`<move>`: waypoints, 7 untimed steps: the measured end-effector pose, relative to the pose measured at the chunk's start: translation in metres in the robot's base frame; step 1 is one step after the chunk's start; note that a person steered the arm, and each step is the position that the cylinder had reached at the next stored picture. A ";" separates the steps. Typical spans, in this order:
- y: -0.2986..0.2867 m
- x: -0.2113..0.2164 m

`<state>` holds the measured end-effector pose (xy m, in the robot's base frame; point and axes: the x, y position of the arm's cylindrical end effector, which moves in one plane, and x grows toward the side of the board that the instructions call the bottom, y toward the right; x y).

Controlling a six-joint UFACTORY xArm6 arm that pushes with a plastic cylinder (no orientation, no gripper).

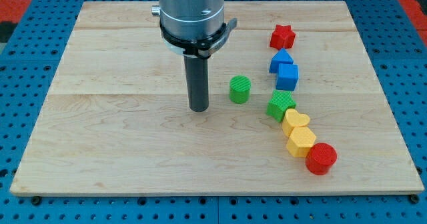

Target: Push green circle upwards

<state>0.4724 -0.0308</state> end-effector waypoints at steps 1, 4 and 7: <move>-0.002 -0.001; -0.005 -0.001; 0.075 -0.001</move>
<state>0.4717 0.0446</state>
